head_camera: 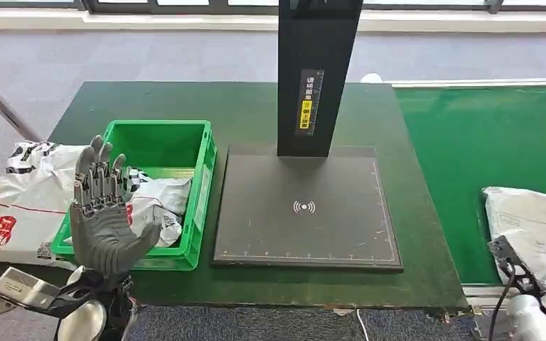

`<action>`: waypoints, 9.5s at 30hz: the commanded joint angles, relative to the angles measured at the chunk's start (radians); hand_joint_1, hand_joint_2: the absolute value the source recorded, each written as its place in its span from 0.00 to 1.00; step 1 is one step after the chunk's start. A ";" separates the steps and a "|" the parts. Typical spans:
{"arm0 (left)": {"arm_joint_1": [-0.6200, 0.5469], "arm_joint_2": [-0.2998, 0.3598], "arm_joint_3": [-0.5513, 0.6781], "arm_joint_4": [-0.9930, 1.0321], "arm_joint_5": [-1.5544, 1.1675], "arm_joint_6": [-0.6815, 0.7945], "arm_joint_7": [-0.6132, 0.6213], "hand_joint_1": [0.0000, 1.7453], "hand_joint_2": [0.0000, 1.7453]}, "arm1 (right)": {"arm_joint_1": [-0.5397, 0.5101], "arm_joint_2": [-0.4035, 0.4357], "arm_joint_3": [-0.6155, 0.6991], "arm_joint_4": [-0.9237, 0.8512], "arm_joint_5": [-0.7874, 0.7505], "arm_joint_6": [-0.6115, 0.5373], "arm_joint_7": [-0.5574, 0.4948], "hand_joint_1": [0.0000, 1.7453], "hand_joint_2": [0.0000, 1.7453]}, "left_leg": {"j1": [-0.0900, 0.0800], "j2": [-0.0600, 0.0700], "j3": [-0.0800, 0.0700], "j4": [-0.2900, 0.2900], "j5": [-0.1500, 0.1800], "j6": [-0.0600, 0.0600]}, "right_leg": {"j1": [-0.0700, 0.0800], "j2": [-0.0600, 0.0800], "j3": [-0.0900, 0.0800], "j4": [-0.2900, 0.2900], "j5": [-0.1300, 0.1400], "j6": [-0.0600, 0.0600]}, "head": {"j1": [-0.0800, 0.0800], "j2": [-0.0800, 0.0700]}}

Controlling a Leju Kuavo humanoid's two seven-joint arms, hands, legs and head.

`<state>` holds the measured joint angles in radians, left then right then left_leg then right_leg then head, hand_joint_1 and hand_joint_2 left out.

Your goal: Moved the parcel from conveyor to table for the left to box.

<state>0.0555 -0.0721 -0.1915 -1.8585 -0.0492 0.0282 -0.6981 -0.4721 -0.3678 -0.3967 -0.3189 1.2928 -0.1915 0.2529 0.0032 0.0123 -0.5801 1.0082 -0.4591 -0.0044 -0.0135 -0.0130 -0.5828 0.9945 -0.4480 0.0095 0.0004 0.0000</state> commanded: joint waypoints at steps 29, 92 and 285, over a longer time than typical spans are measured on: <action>-0.034 0.057 -0.034 0.057 0.013 -0.006 0.008 0.00 1.00 | 0.016 0.010 -0.099 0.079 -0.006 0.048 -0.006 1.00 1.00 | 0.000 -0.004 0.001 -0.001 0.000 0.001 | 0.000 -0.002 0.003 -0.002 0.000 0.001 | 0.000 0.000; -0.034 0.057 -0.034 0.057 0.013 -0.006 0.008 0.00 1.00 | 0.016 0.010 -0.099 0.079 -0.006 0.048 -0.006 1.00 1.00 | 0.000 -0.004 0.003 -0.004 0.001 0.001 | 0.000 -0.001 0.005 -0.005 0.001 0.000 | 0.000 0.000; -0.039 0.072 -0.092 0.035 -0.129 -0.066 0.023 0.00 1.00 | 0.009 0.083 -0.127 0.101 0.016 0.271 -0.111 1.00 1.00 | 0.003 -0.007 0.011 -0.002 -0.001 0.002 | 0.003 -0.005 0.016 -0.008 -0.002 0.003 | 0.000 0.000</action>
<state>0.0479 -0.0355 -0.2529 -1.8742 -0.1774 -0.0370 -0.6779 -0.4948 -0.3178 -0.4872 -0.2956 1.3138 0.0523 0.1373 0.0057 0.0079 -0.5689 1.0089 -0.4614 -0.0017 -0.0113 -0.0166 -0.5676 0.9895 -0.4510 0.0140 0.0004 0.0000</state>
